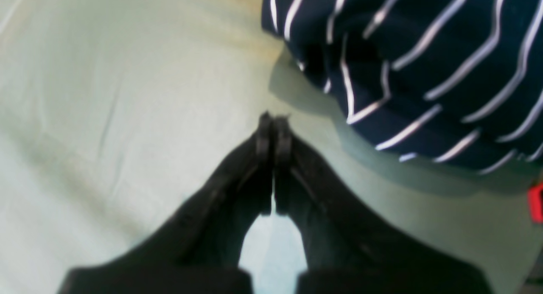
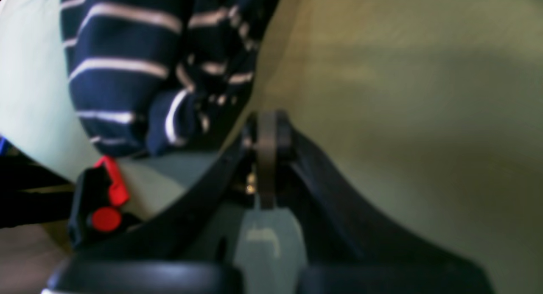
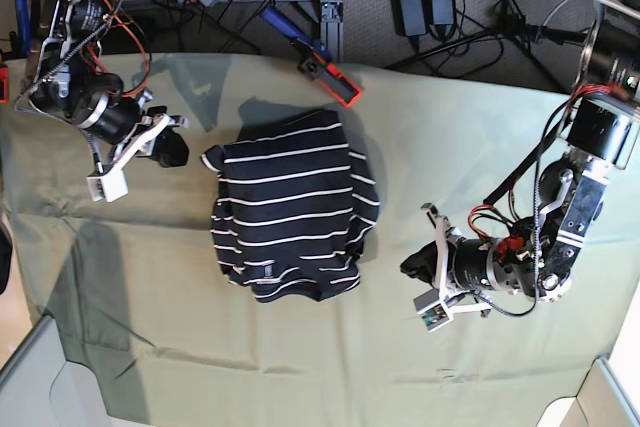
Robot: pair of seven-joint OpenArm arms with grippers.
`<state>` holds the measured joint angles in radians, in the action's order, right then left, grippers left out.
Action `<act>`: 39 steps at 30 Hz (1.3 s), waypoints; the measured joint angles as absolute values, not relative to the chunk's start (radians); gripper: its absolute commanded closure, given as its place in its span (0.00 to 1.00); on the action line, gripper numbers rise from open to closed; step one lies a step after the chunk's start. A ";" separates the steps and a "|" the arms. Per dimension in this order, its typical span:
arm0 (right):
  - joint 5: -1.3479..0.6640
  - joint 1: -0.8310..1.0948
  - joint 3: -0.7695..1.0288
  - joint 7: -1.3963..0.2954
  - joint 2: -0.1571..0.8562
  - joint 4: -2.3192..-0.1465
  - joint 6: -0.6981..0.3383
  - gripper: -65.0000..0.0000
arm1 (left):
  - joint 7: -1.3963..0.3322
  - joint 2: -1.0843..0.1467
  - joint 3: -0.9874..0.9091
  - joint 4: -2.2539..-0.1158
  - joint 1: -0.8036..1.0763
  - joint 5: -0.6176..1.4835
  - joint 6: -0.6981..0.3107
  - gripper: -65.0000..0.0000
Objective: Fold the T-shirt properly
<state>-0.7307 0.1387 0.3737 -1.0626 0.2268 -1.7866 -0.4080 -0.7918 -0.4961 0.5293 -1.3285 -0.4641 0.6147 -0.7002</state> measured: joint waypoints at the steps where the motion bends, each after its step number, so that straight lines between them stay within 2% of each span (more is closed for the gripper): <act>1: -0.720 0.130 0.373 -1.055 0.230 -1.787 -0.408 1.00 | -0.803 -0.511 0.493 -1.349 -0.437 0.628 -0.701 1.00; 7: -0.695 0.066 0.352 -1.034 0.233 -1.751 -0.408 1.00 | -0.885 -0.561 0.271 -1.463 -0.268 0.729 -0.697 1.00; 17: -0.686 0.074 0.136 -1.060 0.233 -1.747 -0.408 1.00 | -0.900 -0.615 0.036 -1.544 -0.003 0.752 -0.698 1.00; 26: -0.692 0.083 0.126 -1.090 0.236 -1.748 -0.408 1.00 | -0.973 -0.614 -0.233 -1.594 0.221 0.864 -0.697 1.00; 29: -0.698 0.117 0.163 -1.094 0.235 -1.750 -0.408 1.00 | -0.984 -0.615 -0.313 -1.617 0.289 0.888 -0.696 1.00; 33: -0.700 0.144 0.301 -1.102 0.233 -1.792 -0.408 1.00 | -0.991 -0.615 -0.389 -1.669 0.395 0.885 -0.697 1.00; 39: -0.726 0.189 0.416 -1.117 0.291 -1.800 -0.408 1.00 | -0.990 -0.615 -0.453 -1.728 0.521 0.896 -0.696 1.00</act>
<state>-0.7258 0.1890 0.4156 -1.1172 0.2909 -1.8000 -0.4080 -0.9901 -0.6151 -0.4534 -1.7283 0.5209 0.8955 -0.6960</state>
